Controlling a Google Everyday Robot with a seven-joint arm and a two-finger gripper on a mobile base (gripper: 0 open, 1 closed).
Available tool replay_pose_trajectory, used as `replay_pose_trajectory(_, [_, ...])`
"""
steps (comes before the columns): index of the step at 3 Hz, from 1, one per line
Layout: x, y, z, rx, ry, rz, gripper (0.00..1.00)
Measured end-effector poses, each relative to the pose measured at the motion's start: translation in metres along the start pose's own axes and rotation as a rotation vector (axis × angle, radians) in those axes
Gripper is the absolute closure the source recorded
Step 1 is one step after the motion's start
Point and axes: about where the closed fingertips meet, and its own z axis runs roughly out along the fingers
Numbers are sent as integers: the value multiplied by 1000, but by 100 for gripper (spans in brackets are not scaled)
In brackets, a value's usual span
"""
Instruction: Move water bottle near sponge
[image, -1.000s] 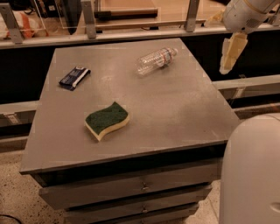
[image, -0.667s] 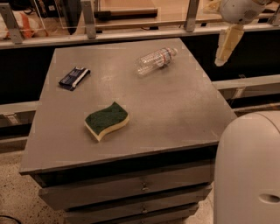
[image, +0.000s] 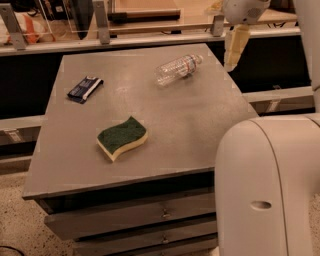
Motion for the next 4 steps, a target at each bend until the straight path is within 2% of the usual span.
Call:
replay_pose_trajectory(1, [-13, -9, 24, -47, 47, -71, 0])
replay_pose_trajectory(3, [-14, -27, 32, 15, 43, -74, 0])
replay_pose_trajectory(4, [-12, -50, 31, 92, 94, -47, 0])
